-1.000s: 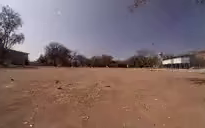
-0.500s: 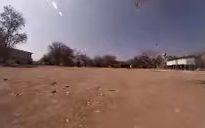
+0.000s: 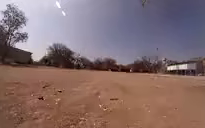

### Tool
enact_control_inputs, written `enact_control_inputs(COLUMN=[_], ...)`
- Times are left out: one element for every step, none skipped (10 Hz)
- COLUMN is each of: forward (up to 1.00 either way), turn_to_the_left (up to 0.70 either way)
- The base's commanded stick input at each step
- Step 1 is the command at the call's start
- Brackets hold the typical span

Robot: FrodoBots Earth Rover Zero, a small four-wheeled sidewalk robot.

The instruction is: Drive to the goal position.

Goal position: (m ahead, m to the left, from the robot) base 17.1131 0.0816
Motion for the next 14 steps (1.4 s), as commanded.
enact_control_inputs(forward=[1.00,1.00,1.00,1.00,1.00,1.00,1.00,1.00,1.00,1.00,1.00,1.00,1.00,1.00], turn_to_the_left=[0.00,0.00,0.00,0.00,0.00,0.00,0.00,0.00,-0.19,-0.36,-0.39,-0.40,-0.40,-0.40])
